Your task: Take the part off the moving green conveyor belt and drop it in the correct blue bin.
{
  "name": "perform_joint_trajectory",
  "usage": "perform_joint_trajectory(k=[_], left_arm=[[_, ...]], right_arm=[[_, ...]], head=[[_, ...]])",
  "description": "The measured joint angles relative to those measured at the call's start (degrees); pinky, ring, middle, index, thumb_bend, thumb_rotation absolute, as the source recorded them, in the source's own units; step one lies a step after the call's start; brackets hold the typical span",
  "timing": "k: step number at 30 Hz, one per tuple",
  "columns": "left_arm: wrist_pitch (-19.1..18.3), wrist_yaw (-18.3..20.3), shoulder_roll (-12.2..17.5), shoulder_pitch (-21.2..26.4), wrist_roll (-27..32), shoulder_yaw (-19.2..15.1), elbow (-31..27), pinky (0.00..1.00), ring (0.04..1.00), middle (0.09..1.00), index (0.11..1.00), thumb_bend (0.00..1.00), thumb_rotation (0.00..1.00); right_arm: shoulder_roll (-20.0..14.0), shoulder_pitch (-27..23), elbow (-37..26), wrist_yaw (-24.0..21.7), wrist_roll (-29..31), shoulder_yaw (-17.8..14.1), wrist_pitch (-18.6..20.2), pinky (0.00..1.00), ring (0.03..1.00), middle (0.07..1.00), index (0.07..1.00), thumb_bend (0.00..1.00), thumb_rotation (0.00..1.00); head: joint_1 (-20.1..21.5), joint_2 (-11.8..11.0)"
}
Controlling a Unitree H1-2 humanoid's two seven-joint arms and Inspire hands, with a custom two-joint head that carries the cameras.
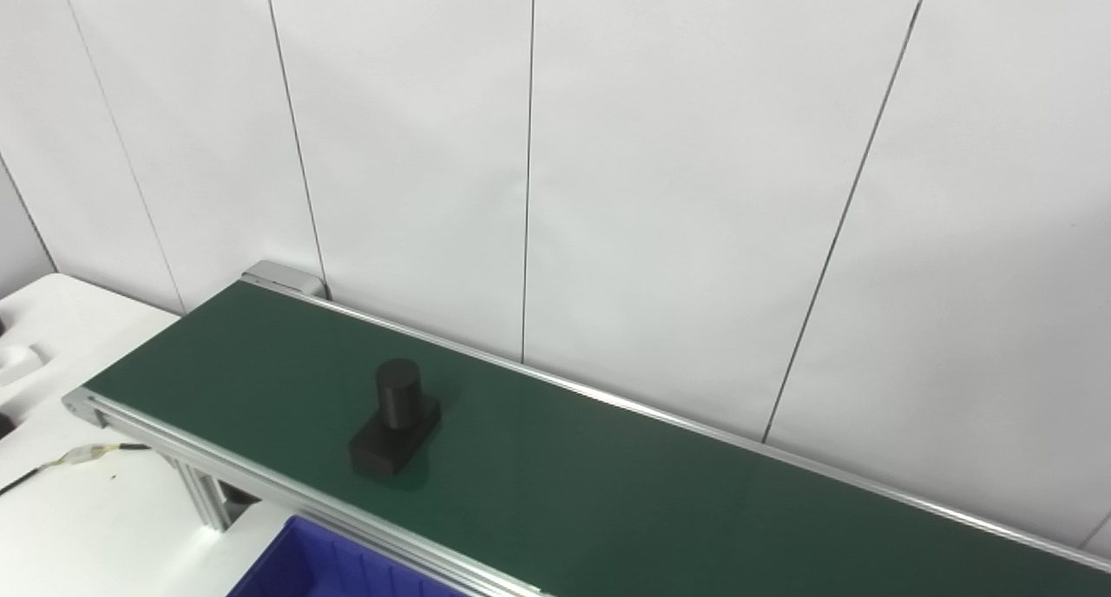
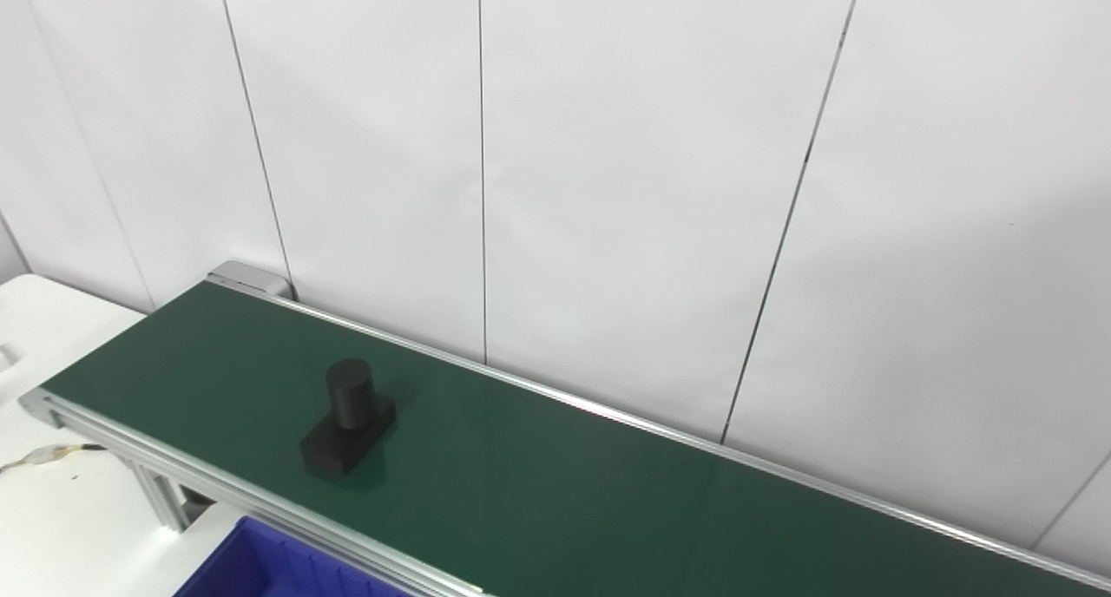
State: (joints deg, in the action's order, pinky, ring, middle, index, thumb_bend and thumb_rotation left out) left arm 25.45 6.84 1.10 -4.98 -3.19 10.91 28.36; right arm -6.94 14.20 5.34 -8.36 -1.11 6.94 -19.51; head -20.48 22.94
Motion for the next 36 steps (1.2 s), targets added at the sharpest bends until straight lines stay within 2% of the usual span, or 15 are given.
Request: perform_joint_trajectory(k=[4, 11, 21, 36], left_arm=[[-0.02, -0.16, 0.6, 0.76, 0.06, 0.03, -0.17, 0.42, 0.539, 0.622, 0.662, 1.0, 0.54], [0.0, -0.43, 0.35, 0.66, 0.1, 0.28, -0.17, 0.41, 0.54, 0.63, 0.671, 1.0, 0.55], [0.0, -0.5, 0.44, 0.51, 0.08, 0.48, -0.91, 0.41, 0.545, 0.633, 0.679, 1.0, 0.58], [0.01, -0.89, 0.43, 0.4, -0.02, 0.73, -1.13, 0.41, 0.551, 0.638, 0.683, 1.0, 0.6]], right_arm=[[-0.25, 0.55, -0.45, 0.05, 0.01, -0.25, 0.0, 0.47, 0.598, 0.731, 0.848, 0.64, 0.3], [-0.38, 0.31, -0.56, 0.03, 0.03, -0.23, 0.0, 0.47, 0.606, 0.742, 0.853, 0.67, 0.35], [-0.4, 0.53, -2.13, 0.03, 0.08, -0.24, 0.03, 0.48, 0.608, 0.738, 0.842, 0.72, 0.41], [-0.72, 0.7, -3.35, 0.02, 0.3, -0.4, 0.03, 0.48, 0.604, 0.74, 0.846, 0.71, 0.42]], head=[[-0.26, 1.14], [-0.26, 1.58], [1.93, 4.57], [2.28, 5.1]])
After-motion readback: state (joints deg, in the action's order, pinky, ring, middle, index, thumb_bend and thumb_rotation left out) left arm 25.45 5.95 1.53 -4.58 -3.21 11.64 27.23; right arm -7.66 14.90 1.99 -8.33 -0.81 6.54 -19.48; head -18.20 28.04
